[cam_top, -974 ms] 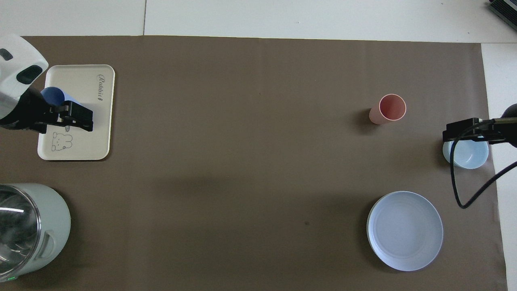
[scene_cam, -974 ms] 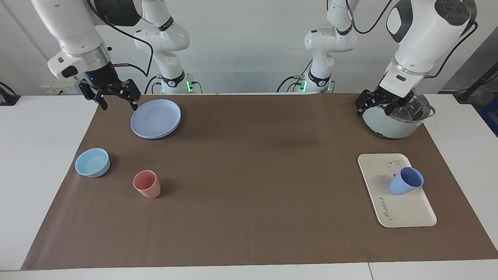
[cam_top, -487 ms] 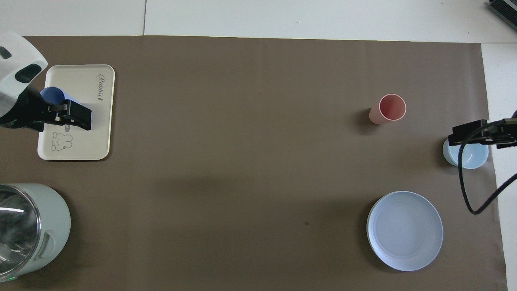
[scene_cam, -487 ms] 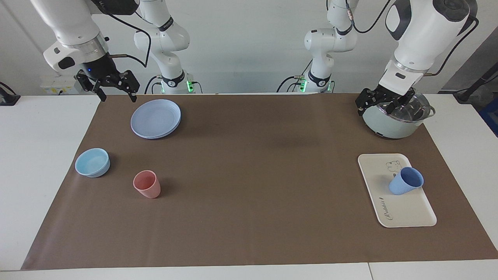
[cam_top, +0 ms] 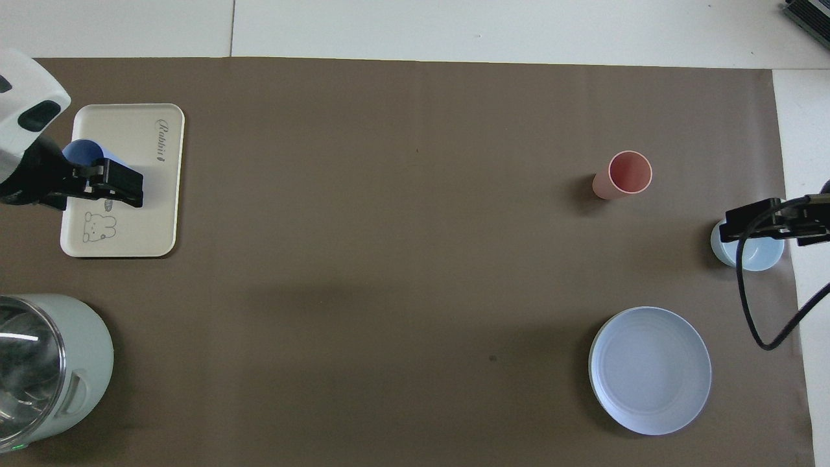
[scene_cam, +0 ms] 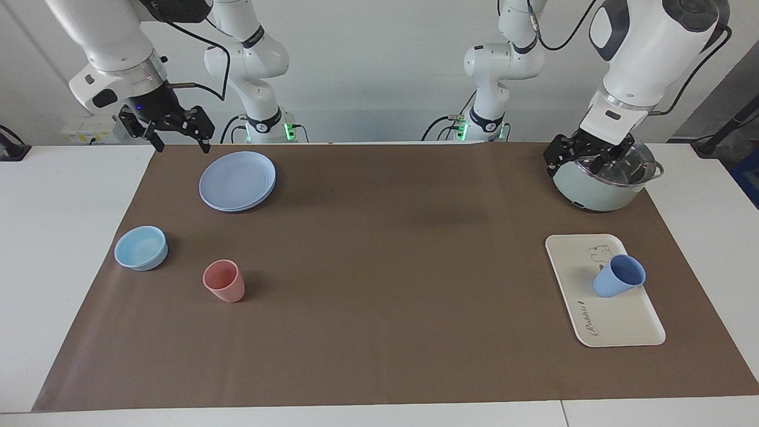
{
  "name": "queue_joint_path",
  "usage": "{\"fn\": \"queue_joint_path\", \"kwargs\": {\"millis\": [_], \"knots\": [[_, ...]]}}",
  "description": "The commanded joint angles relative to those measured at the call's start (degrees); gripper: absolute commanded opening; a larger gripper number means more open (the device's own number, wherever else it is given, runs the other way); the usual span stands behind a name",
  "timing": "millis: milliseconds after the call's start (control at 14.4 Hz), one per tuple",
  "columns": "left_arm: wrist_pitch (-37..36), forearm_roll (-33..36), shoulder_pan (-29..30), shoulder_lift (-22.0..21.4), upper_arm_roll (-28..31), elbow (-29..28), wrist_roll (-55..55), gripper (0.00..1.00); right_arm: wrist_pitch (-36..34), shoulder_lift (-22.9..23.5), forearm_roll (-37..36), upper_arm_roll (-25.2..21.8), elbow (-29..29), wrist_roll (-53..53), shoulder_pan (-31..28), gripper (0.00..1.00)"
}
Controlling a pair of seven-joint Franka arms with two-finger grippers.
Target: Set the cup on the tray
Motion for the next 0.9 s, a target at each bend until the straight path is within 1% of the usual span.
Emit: {"fn": "queue_joint_path", "kwargs": {"millis": [0, 417, 835], "knots": [[-0.30, 0.59, -0.19, -0.25, 0.55, 0.51, 0.45, 1.00, -0.59, 0.69, -1.65, 0.31, 1.06, -1.62, -0.15, 1.00], [-0.30, 0.50, -0.28, -0.43, 0.55, 0.77, 0.72, 1.00, -0.33, 0.08, -2.18, 0.31, -0.08, -1.45, -0.15, 1.00], [0.49, 0.59, -0.19, -1.04, 0.55, 0.16, 0.72, 1.00, 0.64, 0.08, -1.22, 0.31, -0.26, -1.01, -0.15, 1.00]]}}
